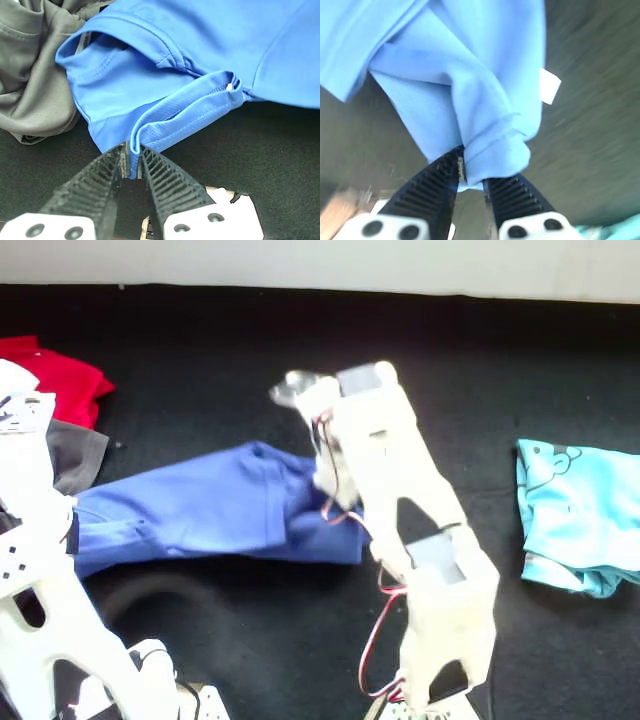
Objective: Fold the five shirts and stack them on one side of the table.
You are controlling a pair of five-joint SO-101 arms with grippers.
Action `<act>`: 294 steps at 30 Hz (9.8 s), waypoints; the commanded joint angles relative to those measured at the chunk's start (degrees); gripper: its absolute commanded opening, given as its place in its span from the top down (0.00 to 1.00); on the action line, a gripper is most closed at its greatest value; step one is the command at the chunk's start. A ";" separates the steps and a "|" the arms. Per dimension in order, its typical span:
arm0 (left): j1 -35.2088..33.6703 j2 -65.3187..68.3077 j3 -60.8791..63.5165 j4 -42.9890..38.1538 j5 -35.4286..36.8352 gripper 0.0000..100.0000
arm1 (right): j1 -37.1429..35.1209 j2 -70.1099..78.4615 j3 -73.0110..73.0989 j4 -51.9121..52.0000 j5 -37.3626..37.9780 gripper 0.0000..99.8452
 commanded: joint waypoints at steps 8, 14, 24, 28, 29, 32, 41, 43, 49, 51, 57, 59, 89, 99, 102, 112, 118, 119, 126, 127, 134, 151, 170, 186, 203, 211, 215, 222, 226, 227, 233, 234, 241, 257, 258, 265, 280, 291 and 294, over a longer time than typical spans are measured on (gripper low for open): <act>-0.04 -0.92 -0.75 -0.70 0.26 0.99 | 3.30 -4.88 -5.32 1.01 -1.67 0.75; -0.04 -0.92 -0.40 -0.70 0.26 0.99 | 1.63 -4.09 -15.25 -0.57 -1.67 0.71; 0.04 -0.92 -0.31 -0.70 0.26 0.99 | -3.56 5.05 -15.43 0.92 -1.76 0.71; 0.04 -0.92 -0.31 -0.70 0.26 0.99 | -4.53 5.14 -13.49 0.92 -1.76 0.71; 0.04 -0.92 -0.31 -0.70 0.35 0.99 | -4.44 5.14 -12.79 0.92 -1.76 0.71; 0.04 -0.92 -0.31 -0.70 0.44 0.99 | -4.00 5.14 -10.77 0.92 -1.67 0.76; 0.04 -0.92 -0.22 -0.70 0.44 0.99 | -3.56 5.23 -5.49 0.92 -1.67 0.80; 0.04 -0.92 -0.22 -0.70 0.44 0.99 | -3.30 5.23 -4.88 0.92 -1.67 0.80; 0.04 -0.92 -0.22 -0.70 0.44 0.99 | -1.27 5.32 -4.70 0.84 -1.41 0.81; 0.04 -0.92 -0.22 -0.70 0.44 0.99 | -1.19 5.32 -4.62 0.84 -1.32 0.82; 0.04 -0.92 -0.22 -0.70 0.53 0.99 | -1.36 7.87 -5.05 0.92 -1.32 0.99; 0.04 -0.92 -0.31 -0.70 0.53 0.99 | -1.10 7.16 -5.23 0.92 -1.32 0.99; 0.57 -1.36 -34.24 -28.75 35.25 0.99 | 23.52 -43.74 -43.21 -4.97 11.16 0.99; 3.91 -1.36 -48.75 -46.77 38.68 0.99 | 31.08 -49.71 -49.45 -8.22 11.60 0.99; 3.82 -1.36 -52.35 -48.18 38.68 0.99 | 32.92 -53.32 -49.01 -8.22 11.69 0.99; 3.65 -1.36 -68.79 -48.26 38.42 0.99 | 38.37 -62.81 -48.92 -2.24 15.30 0.99; 3.65 -1.01 -71.78 -47.74 38.33 0.99 | 38.37 -63.34 -46.29 0.84 15.38 0.99; 3.74 -0.84 -71.25 -46.51 38.33 0.99 | 38.37 -63.43 -43.65 0.75 15.38 0.99; 4.18 -0.31 -52.70 -42.55 35.78 0.99 | 38.11 -63.60 -20.09 0.31 15.38 0.99; 5.05 -0.40 -49.19 -42.73 34.11 0.99 | 37.67 -63.60 -15.96 -0.48 15.74 0.99; 15.43 -0.31 -27.12 -42.90 21.98 0.99 | 33.80 -63.60 7.52 -12.00 16.62 0.99; 24.40 24.04 -16.57 -76.22 17.67 0.99 | 27.12 -58.24 44.09 -66.15 16.70 0.99; 27.30 49.71 -49.63 -77.27 12.40 0.99 | 24.40 -23.43 10.59 -81.63 16.88 0.99; 23.78 44.70 -47.43 -40.44 8.97 0.99 | 24.48 -31.43 19.30 -57.98 16.88 0.99; 21.76 38.64 -38.11 6.68 1.23 0.99 | 24.48 -51.82 49.71 -41.63 16.62 0.99; 22.73 24.57 -12.88 6.68 1.05 0.99 | 25.27 -55.78 58.33 -41.98 16.79 0.99; 23.16 21.14 -6.99 6.59 1.05 0.99 | 25.71 -55.69 58.51 -42.07 16.79 0.99; 19.91 16.48 -4.70 6.59 1.58 0.85 | 28.35 -56.40 58.15 -41.54 16.26 0.78; 16.92 10.86 -6.73 6.24 1.49 0.83 | 31.60 -56.40 53.67 -41.54 11.52 0.70; 16.31 9.45 -7.43 6.24 1.49 0.83 | 31.96 -56.40 52.53 -41.36 11.52 0.70; 15.60 4.70 -10.33 1.58 6.15 0.83 | 30.90 -55.87 45.41 -38.11 9.67 0.70; 15.60 4.18 -10.15 -0.35 8.70 0.83 | 30.64 -55.78 44.44 -38.11 8.09 0.70; 15.96 3.38 -9.80 -6.33 21.27 0.90 | 25.10 -52.18 45.49 -44.00 3.96 0.90; -6.37 0.66 -11.74 -5.89 23.91 0.99 | 3.82 -30.55 21.23 -22.46 -4.84 0.99; -8.92 0.75 -11.65 -5.89 23.91 0.99 | 1.27 -29.14 19.38 -20.35 -4.92 0.99; -20.18 0.84 -11.30 -5.98 23.74 0.99 | -16.75 -16.92 6.55 -11.12 -8.09 0.98; -26.15 0.84 -11.21 -5.89 15.65 0.99 | -44.09 8.57 -17.71 -6.55 -9.76 0.82; -25.89 0.84 -11.30 -5.89 15.65 0.99 | -48.92 20.97 -27.30 -5.85 -9.67 0.82; -25.89 0.84 -11.30 -5.89 15.65 0.99 | -48.22 25.71 -29.58 -6.64 -9.67 0.82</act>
